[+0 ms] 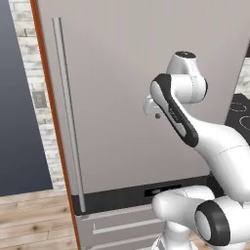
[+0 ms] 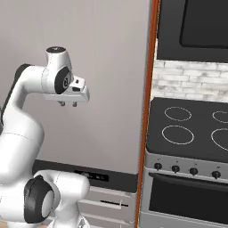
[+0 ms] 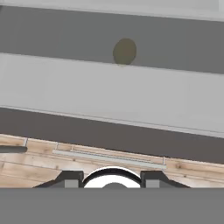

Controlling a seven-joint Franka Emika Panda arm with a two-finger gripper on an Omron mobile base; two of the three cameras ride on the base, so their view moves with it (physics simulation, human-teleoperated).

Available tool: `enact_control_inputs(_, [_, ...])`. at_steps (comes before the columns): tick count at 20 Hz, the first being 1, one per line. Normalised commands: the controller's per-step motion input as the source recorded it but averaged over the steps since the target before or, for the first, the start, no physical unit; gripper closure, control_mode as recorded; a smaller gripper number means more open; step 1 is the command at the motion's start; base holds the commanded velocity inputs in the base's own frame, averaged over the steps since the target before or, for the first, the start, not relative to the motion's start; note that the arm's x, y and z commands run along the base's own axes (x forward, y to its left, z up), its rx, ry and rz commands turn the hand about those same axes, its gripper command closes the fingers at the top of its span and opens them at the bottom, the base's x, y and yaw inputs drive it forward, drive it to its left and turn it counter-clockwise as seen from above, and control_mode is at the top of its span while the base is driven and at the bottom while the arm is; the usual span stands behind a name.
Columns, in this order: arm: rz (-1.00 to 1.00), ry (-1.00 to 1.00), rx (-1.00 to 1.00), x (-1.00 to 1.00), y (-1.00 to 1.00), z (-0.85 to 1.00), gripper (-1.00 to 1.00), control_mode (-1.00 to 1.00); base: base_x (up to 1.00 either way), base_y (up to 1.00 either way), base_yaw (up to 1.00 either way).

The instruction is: Retrieve a lemon from the fridge and place it on the cutting board with the fish.

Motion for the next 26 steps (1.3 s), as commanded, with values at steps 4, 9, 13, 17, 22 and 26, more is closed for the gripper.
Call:
enact_control_inputs(4, [0.00,0.00,0.00,0.00,0.00,0.00,-1.00,1.00,0.00,0.00,0.00])
enact_control_inputs(9, [0.00,0.00,0.00,0.00,0.00,0.00,-1.00,1.00,-0.23,0.25,0.00])
enact_control_inputs(13, [0.00,0.00,0.00,0.00,0.00,0.00,-1.00,1.00,-0.49,0.69,-0.13])
enact_control_inputs(17, [0.00,0.00,0.00,0.00,0.00,0.00,-1.00,1.00,-0.49,0.79,-0.28])
enact_control_inputs(22, [0.00,0.00,0.00,0.00,0.00,0.00,-1.00,1.00,-0.68,0.56,-0.38])
enact_control_inputs(26, [0.00,0.00,0.00,0.00,0.00,0.00,-1.00,1.00,-0.43,0.56,-0.41])
